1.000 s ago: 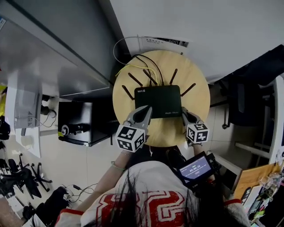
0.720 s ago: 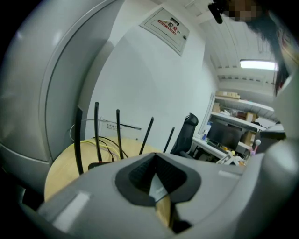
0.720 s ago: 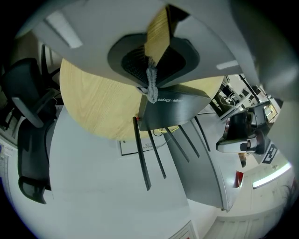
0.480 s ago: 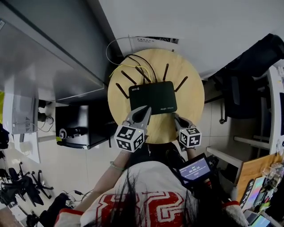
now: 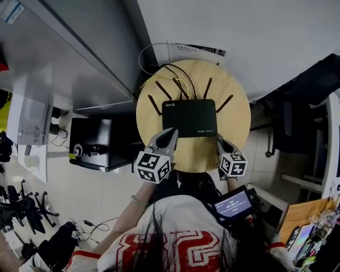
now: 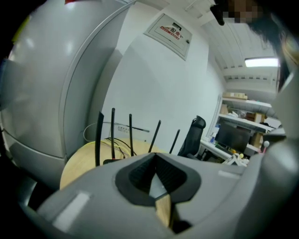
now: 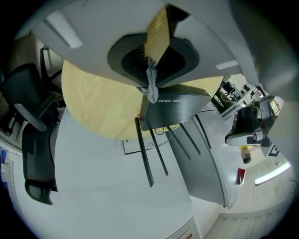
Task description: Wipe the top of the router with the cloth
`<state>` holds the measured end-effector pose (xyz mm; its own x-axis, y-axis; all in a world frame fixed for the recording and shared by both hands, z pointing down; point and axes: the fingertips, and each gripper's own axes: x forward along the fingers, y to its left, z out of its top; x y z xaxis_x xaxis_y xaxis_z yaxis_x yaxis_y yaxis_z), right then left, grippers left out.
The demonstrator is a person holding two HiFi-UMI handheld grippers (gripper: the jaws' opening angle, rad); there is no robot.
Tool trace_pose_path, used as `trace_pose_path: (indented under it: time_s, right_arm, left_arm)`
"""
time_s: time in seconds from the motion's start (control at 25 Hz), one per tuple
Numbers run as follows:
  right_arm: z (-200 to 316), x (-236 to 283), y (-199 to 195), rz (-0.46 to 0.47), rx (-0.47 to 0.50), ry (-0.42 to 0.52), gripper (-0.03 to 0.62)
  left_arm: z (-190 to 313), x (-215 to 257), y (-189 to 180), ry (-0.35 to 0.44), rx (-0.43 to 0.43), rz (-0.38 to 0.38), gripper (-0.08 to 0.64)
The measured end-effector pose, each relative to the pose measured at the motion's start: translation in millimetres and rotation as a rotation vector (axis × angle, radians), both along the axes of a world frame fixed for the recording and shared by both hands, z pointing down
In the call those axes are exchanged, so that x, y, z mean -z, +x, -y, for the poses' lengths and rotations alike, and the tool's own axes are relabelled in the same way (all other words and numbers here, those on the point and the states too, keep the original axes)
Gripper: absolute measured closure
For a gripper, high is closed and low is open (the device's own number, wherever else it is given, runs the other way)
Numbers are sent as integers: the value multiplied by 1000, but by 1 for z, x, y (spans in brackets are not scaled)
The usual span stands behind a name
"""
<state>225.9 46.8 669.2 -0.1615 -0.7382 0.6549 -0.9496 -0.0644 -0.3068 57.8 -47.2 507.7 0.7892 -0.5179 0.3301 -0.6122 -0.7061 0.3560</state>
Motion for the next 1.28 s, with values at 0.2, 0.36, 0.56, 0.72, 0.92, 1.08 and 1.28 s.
trace_pose_path:
  time_s: [0.2, 0.36, 0.56, 0.72, 0.92, 1.08, 1.28]
  right_arm:
    - [3, -5, -6, 13, -57, -15, 548]
    - [4, -4, -10, 8, -121, -17, 548]
    - [2, 0, -23, 16, -207, -21, 548]
    - [8, 3, -54, 28, -175, -14, 548]
    - [21, 1, -104, 37, -90, -22, 548]
    - [32, -1, -137, 46, -42, -23, 548]
    - [39, -3, -163, 42, 0, -30, 548]
  left_arm:
    - [8, -4, -16, -5, 12, 2, 560]
    - [19, -2, -22, 4, -35, -4, 560]
    - [35, 2, -42, 6, -67, -16, 560]
    - [46, 1, -54, 2, -86, -25, 560]
    - [49, 1, -72, -1, -104, -35, 560]
    - [53, -2, -93, -3, -95, -29, 560]
    - [59, -4, -120, -4, -62, -32, 560]
